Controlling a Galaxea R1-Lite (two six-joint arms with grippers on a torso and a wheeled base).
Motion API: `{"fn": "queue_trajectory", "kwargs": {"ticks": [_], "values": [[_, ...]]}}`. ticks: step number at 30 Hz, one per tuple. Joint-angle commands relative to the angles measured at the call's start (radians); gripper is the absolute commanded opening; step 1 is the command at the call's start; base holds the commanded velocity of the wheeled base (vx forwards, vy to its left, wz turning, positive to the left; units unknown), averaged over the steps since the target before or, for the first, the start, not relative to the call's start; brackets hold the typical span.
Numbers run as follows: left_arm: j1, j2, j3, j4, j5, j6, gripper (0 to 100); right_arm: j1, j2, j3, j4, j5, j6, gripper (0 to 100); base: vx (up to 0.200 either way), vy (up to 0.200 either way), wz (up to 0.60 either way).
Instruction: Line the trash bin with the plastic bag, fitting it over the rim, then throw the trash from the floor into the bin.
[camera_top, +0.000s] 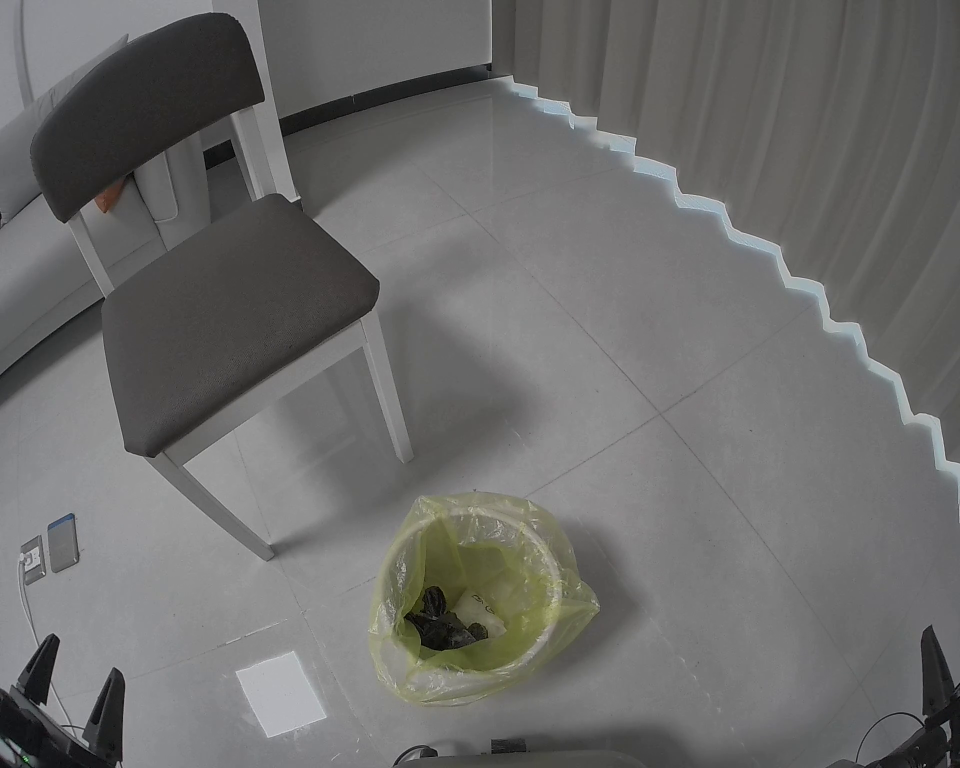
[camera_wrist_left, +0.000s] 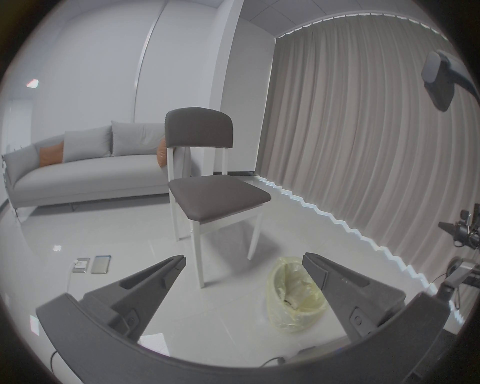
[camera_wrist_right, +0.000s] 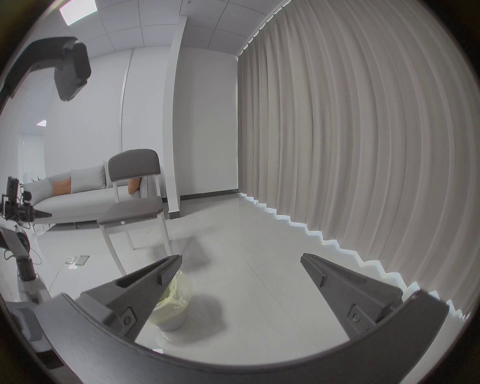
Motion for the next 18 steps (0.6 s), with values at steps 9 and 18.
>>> {"fn": "queue_trajectory", "kwargs": {"ticks": [9,18], "values": [[0.001,-0.001,0.030,0.040,0.138,0.101,100,-0.001,-0.010,0.073,0.015,-0.090,-0.040,100,0.000,0.000,0.00],[0.000,-0.001,0.030,0.036,0.135,0.112,100,-0.001,-0.012,0.073,0.021,0.027,0.007,100,0.000,0.000,0.00]]}}
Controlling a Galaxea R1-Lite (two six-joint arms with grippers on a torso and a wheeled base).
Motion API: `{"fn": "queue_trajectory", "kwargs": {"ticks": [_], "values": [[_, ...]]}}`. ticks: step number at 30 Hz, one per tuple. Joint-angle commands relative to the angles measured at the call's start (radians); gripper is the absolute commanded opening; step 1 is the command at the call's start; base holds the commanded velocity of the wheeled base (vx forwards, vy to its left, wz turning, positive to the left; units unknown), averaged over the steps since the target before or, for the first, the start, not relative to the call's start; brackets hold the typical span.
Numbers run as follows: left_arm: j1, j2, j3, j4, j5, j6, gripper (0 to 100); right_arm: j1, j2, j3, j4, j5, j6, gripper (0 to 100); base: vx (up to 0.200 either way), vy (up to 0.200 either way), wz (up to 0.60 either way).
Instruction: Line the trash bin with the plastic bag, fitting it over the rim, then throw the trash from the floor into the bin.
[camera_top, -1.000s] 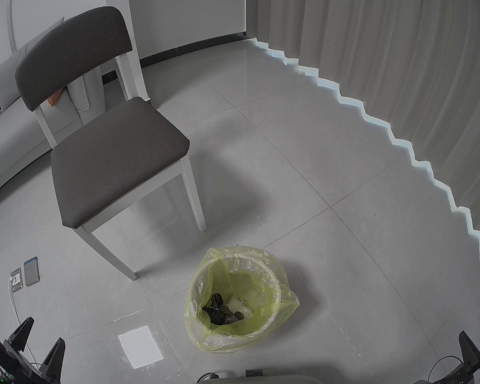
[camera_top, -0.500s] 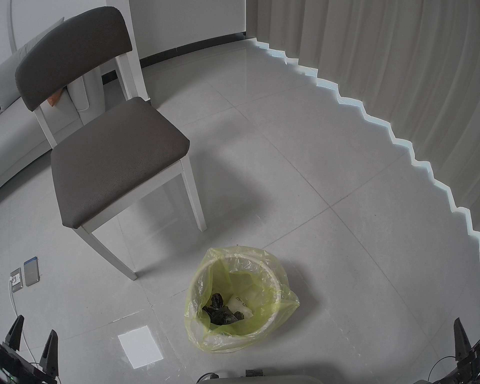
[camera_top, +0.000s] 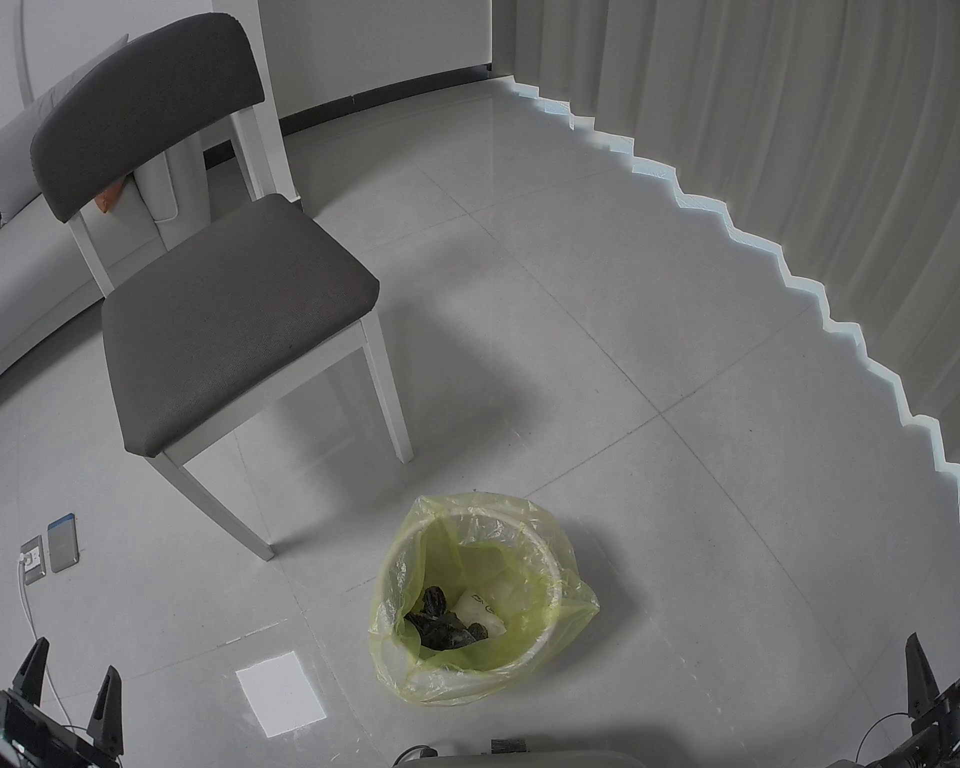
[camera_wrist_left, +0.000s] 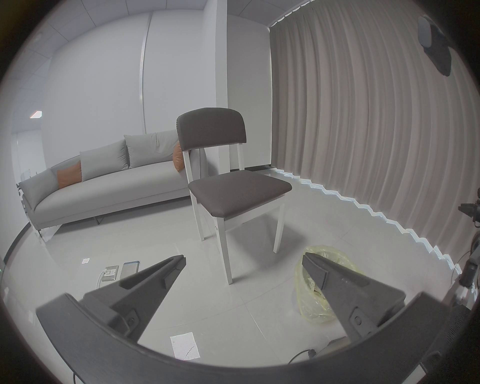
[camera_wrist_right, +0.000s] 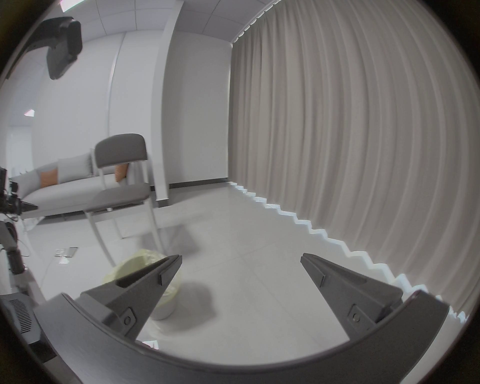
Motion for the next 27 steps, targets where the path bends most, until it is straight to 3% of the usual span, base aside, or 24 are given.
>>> {"fn": "queue_trajectory", "kwargs": {"ticks": [1,4,7,9,10,11,13,16,27], "values": [[0.000,0.007,0.018,-0.002,0.001,-0.003,100,0.000,-0.009,0.018,0.001,0.112,0.027,100,0.000,0.000,0.00],[-0.001,0.007,0.018,-0.002,0.001,-0.001,100,-0.001,-0.009,0.018,0.015,0.152,0.082,100,0.000,0.000,0.00],[0.000,0.007,0.018,-0.002,0.001,-0.001,100,-0.001,-0.010,0.018,0.017,0.175,0.067,100,0.000,0.000,0.00],[0.000,0.007,0.018,-0.002,0.001,0.000,100,-0.003,-0.010,0.018,0.021,0.130,0.062,100,0.000,0.000,0.00],[0.000,0.007,0.018,-0.002,0.001,0.000,100,-0.003,-0.009,0.016,0.023,0.090,0.048,100,0.000,0.000,0.00],[0.000,0.007,0.018,-0.002,0.001,0.000,100,-0.004,-0.009,0.018,0.029,0.009,0.012,100,0.000,0.000,0.00],[-0.003,0.004,0.018,-0.002,0.001,0.002,100,-0.006,-0.007,0.012,0.090,-0.057,0.018,100,0.000,0.000,0.00],[-0.003,0.002,0.018,-0.002,0.003,-0.001,100,-0.004,-0.007,0.008,0.098,-0.055,0.062,100,0.000,0.000,0.00],[-0.018,-0.013,0.018,-0.002,0.001,0.003,100,-0.003,-0.007,0.018,0.070,-0.054,0.064,100,0.000,0.000,0.00]]}}
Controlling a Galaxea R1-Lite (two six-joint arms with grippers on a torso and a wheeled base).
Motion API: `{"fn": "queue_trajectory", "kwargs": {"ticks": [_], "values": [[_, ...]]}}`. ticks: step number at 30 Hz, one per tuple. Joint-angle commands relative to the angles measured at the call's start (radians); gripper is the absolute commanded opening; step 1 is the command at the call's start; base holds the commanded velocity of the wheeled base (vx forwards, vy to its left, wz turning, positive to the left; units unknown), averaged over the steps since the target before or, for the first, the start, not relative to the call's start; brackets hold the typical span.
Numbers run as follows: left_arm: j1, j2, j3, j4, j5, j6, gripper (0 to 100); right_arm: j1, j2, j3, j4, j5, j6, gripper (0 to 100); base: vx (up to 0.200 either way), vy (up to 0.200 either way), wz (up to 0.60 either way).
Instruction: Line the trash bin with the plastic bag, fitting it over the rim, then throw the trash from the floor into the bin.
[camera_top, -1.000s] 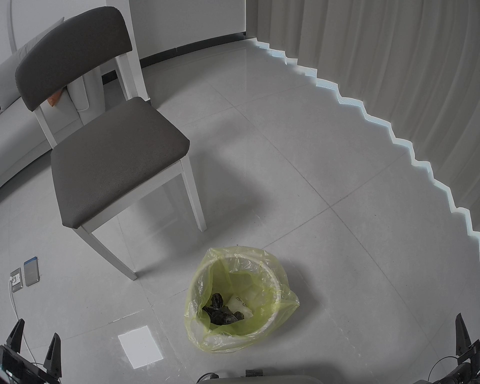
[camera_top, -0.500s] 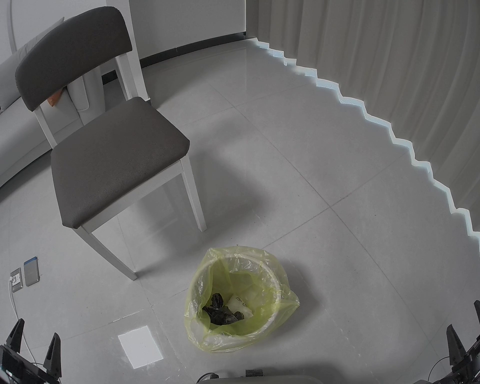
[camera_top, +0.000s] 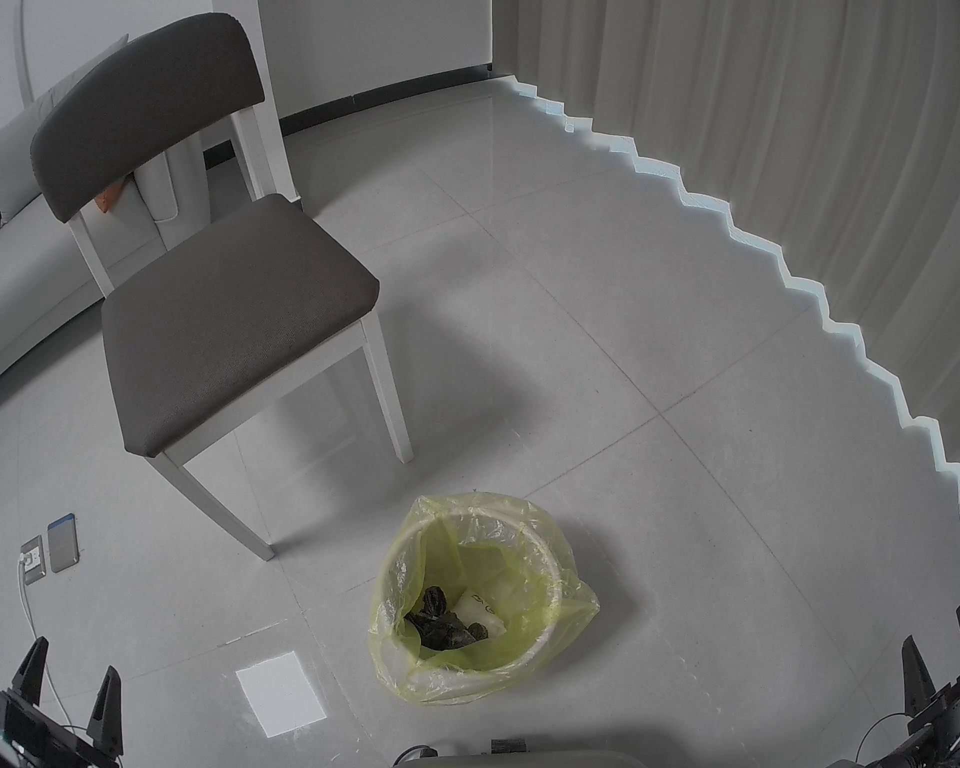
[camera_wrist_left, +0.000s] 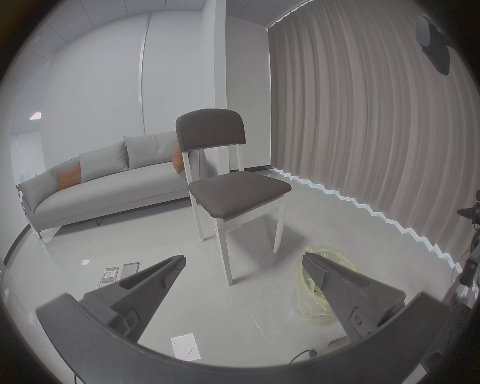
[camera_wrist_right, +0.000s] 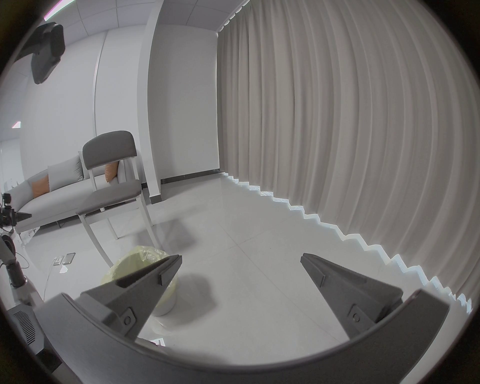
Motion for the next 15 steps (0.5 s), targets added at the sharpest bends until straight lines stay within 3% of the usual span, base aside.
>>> {"fn": "queue_trajectory", "kwargs": {"ticks": [1,15], "values": [[-0.026,-0.032,0.018,0.000,-0.001,0.004,100,0.000,-0.008,0.018,-0.001,0.001,-0.006,100,0.000,0.000,0.00],[-0.040,-0.066,0.018,0.000,0.000,0.002,100,0.000,-0.008,0.018,-0.001,0.001,-0.002,100,0.000,0.000,0.00]]}}
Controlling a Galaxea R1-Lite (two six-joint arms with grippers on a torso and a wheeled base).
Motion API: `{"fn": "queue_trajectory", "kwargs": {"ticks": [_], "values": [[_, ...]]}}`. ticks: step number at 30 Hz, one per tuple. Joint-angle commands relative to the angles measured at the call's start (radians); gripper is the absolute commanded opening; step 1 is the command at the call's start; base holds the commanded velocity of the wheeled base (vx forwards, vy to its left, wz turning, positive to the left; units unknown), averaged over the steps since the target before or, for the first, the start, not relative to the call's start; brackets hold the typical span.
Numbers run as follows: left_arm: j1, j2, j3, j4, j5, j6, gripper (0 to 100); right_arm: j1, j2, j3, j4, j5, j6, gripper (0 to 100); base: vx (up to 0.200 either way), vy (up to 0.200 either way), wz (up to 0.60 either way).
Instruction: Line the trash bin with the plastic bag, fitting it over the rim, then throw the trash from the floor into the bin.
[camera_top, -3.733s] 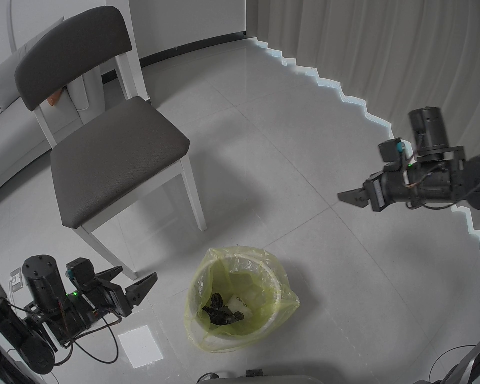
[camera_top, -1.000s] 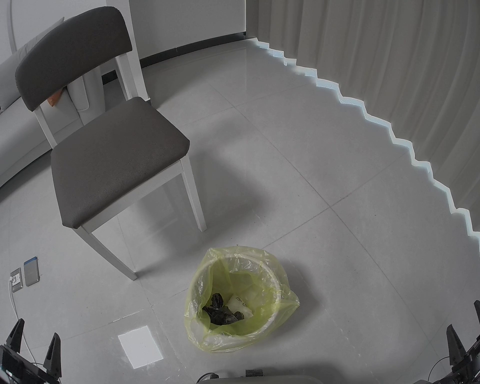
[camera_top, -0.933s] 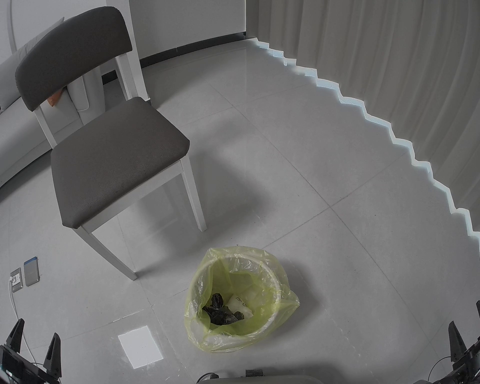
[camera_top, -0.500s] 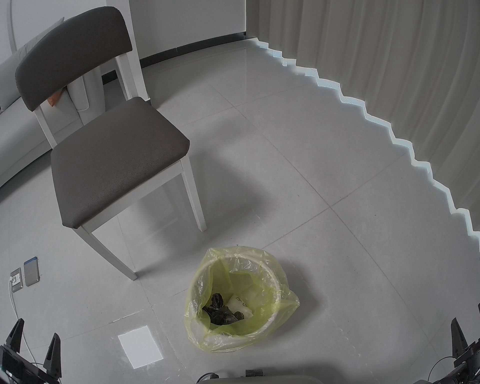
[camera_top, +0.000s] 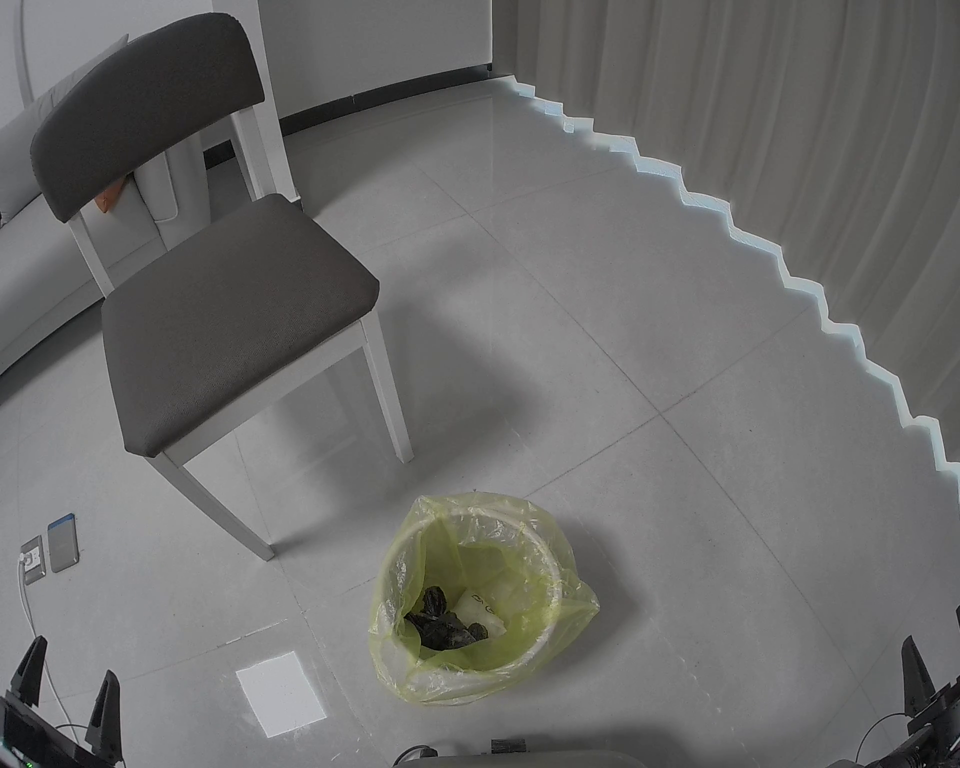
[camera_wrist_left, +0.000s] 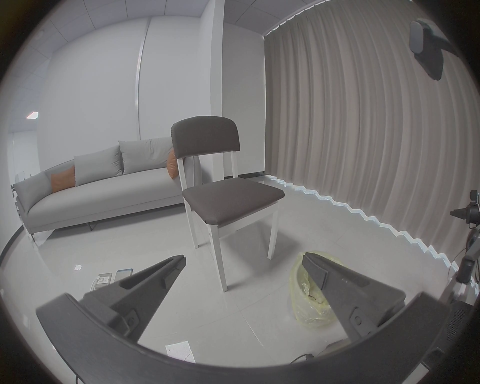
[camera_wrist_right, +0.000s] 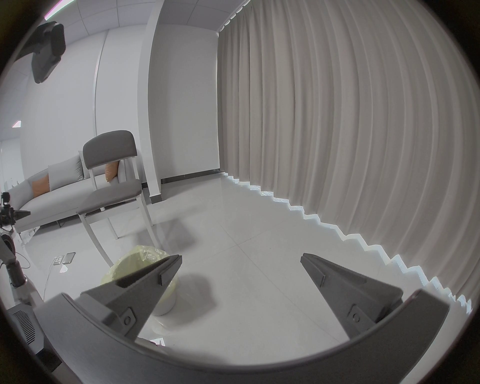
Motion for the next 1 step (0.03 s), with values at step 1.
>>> {"fn": "queue_trajectory", "kwargs": {"ticks": [1], "values": [[0.000,-0.018,0.018,0.000,0.001,0.000,100,0.000,-0.008,0.018,-0.001,-0.003,0.002,100,0.000,0.000,0.00]]}}
